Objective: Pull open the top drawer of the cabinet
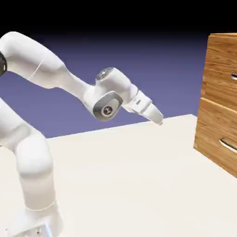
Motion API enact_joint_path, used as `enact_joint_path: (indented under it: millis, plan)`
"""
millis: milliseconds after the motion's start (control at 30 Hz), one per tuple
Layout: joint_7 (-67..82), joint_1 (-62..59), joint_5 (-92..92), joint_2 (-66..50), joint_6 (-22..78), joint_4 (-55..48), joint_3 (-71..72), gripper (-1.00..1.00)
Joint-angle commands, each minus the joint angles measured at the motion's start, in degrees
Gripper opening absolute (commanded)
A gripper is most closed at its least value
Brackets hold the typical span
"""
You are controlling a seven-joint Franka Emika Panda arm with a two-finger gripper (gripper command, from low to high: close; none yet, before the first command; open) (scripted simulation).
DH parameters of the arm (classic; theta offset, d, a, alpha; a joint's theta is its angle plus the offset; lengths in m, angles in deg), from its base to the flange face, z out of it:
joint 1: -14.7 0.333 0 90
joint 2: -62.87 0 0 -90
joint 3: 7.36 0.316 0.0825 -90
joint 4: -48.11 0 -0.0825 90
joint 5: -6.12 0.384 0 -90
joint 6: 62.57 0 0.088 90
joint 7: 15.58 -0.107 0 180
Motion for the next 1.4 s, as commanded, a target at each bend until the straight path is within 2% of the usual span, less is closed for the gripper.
enact_joint_path:
  millis: [0,1367]
  plan:
    - [0.7,-2.1,2.0,0.1,0.0,-1.3,2.0,0.0]
    - [28.8,-87.2,83.7,3.1,-0.8,-54.5,83.9,0.0]
